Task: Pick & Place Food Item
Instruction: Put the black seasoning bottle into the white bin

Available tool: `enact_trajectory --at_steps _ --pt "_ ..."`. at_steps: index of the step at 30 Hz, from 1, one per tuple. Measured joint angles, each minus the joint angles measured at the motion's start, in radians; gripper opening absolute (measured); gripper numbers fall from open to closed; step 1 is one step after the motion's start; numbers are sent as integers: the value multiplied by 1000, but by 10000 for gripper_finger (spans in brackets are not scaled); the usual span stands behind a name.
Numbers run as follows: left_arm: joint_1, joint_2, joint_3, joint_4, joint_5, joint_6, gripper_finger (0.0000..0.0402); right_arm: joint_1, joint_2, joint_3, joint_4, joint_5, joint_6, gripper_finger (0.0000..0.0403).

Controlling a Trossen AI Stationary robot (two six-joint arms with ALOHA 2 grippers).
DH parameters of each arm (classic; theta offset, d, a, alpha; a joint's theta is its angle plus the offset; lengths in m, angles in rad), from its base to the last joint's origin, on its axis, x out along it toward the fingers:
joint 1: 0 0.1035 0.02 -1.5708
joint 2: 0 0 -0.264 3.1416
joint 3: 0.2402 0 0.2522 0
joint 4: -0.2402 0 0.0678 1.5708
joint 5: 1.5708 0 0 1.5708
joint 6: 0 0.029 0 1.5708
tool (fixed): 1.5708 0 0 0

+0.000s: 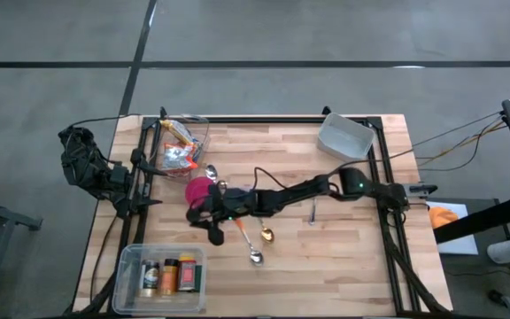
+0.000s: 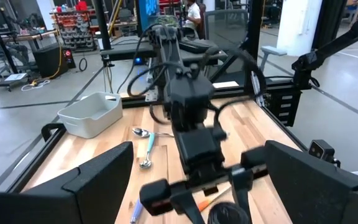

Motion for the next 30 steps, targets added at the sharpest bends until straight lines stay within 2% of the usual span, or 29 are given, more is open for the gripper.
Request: enact_trajectory --at_steps 8,15,30 --pt "0 0 0 1 0 0 364 2 53 12 0 1 13 215" --pt "1 0 0 0 0 0 364 2 54 -5 -3 9 -37 217" --pt "1 0 0 0 0 0 364 5 54 -12 -49 11 -34 219"
